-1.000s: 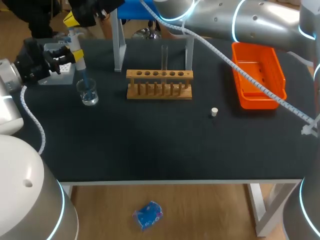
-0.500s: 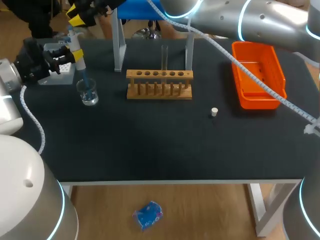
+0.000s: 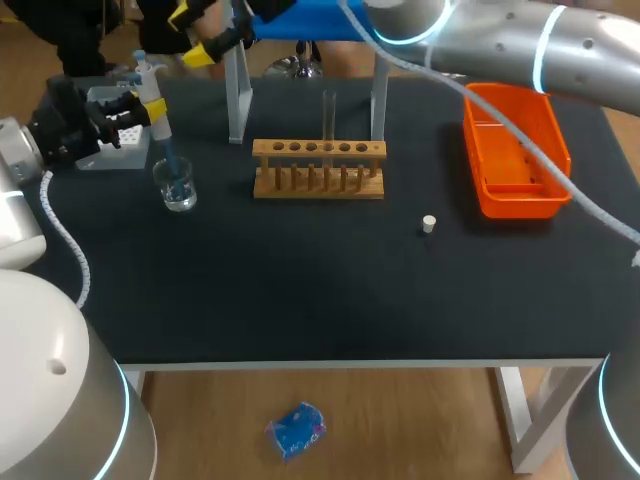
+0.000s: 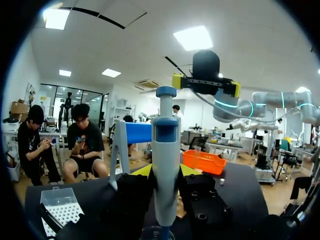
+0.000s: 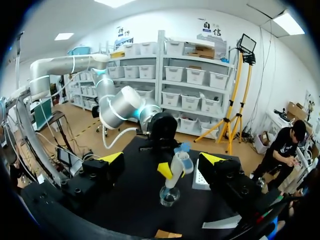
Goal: Invert the test tube, pick up the pipette, mount the tip to pipette, aspirate from beaker and dispense into the tube, eject the tip, return the pipette, and cap with the stopper.
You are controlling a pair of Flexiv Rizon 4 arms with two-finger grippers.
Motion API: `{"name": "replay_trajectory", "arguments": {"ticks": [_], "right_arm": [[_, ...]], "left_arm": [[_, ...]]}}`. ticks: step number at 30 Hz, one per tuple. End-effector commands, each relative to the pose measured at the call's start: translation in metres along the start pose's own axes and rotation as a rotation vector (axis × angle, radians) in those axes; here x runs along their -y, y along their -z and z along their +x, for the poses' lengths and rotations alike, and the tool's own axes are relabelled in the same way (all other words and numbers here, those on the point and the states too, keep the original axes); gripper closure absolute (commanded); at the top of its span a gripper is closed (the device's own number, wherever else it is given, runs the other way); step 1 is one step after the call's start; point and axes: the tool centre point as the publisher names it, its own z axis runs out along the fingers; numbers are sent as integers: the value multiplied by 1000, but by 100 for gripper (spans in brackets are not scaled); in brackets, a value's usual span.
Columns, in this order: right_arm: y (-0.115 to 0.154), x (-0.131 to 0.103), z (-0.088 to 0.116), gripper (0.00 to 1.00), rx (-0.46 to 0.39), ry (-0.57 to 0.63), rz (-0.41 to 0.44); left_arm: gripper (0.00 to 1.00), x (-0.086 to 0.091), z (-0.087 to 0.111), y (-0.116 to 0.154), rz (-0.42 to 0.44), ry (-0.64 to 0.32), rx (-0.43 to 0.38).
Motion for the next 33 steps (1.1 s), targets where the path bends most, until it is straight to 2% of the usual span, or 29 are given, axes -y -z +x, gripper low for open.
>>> {"name": "replay_trajectory", "arguments": {"ticks": [1,20,25,33], "right_arm": [[23,14,30,0,84,0,11],[31,22,33,0,97,-2,25],[66,46,35,0,110,-59,56],[117,62,41,0,140,-72,95]], "left_arm": [[100,0,0,0,1,-1,2],[100,0,0,0,1,-1,2],[100,0,0,0,1,-1,2],[100,0,0,0,1,-1,2]]}}
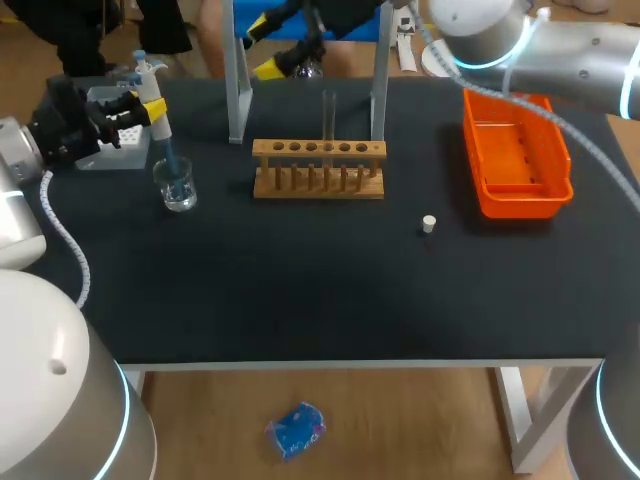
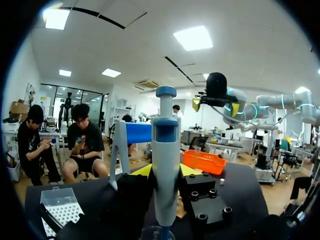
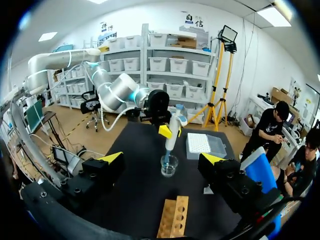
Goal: Invert the test tube, pick up the pipette, mount the tip to pipette, aspirate from beaker and dispense into the tube, eject the tip, return the pipette, and cap with the stopper.
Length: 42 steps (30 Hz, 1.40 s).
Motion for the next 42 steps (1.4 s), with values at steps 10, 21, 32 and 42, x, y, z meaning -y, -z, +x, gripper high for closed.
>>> {"name": "replay_trajectory", "arguments": {"ticks": [10,21,32,42], "right_arm": [[74,46,-1,0,98,19,47],[99,99,2,0,120,-23,51],[87,138,7,0,83,-51,67],[73,161,11,0,63,-68,97]], "left_arm": [[100,0,0,0,1,-1,2],[100,0,0,0,1,-1,2],[100,0,0,0,1,-1,2],[100,0,0,0,1,-1,2]]}}
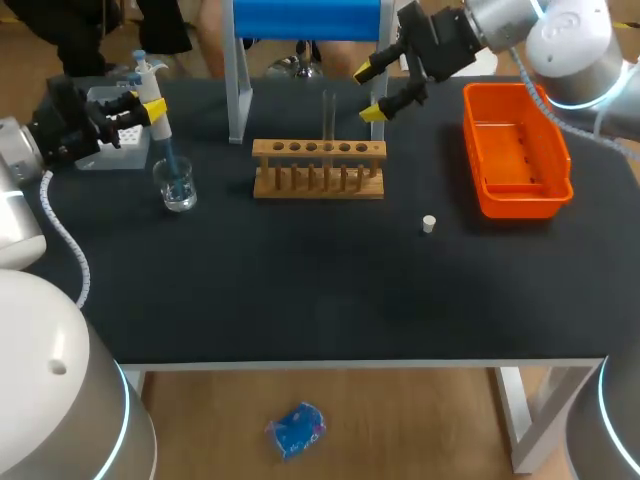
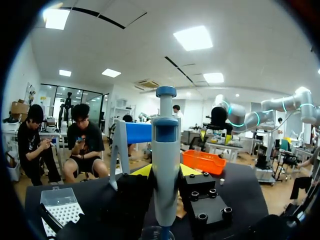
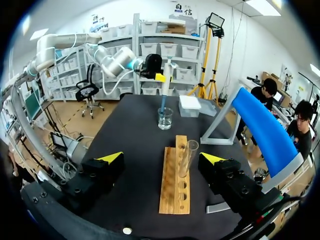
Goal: Invert the test tube, pick up the pipette, mount the tip to pipette, aspirate from beaker and dispense into the tube, eject the tip, return the pipette, and cap with the stopper.
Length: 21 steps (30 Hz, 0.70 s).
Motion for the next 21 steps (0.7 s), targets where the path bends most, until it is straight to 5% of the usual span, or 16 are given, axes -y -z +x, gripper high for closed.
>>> {"name": "replay_trajectory", "arguments": {"ticks": [1,21], "right_arm": [[-6,8,-3,0,-3,-8,-4],[-16,21,-19,0,9,-25,-18]], "left_arm": [[100,0,0,0,1,-1,2],[100,0,0,0,1,-1,2]]}}
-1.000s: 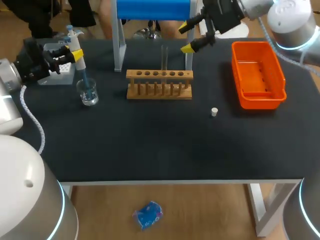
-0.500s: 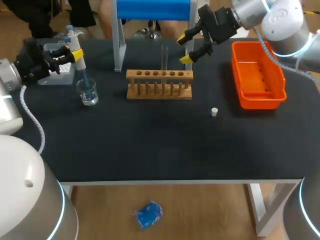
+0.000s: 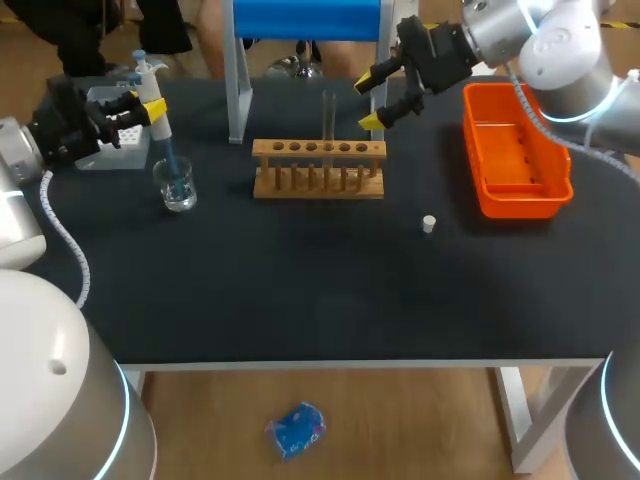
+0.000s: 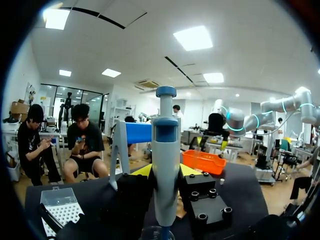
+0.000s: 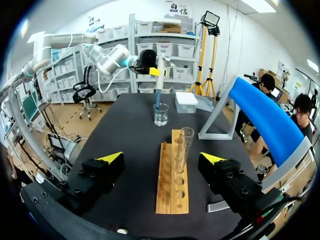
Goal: Invert the test tube, pick up the pipette, mount the tip to pipette, aspirate from beaker and dispense into the tube, eject the tip, return the pipette, and cap with the stopper.
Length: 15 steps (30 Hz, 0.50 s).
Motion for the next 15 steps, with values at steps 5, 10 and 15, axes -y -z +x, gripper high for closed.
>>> {"name": "replay_trajectory", "arguments": {"ticks": [5,10,15], "right_arm": [[-4,1,-9,0,1,2,2],[-4,1,-9,0,1,2,2],[-4,1,-9,0,1,2,2]], "left_arm": [[100,0,0,0,1,-1,2],[100,0,0,0,1,-1,2],[100,0,0,0,1,-1,2]]}}
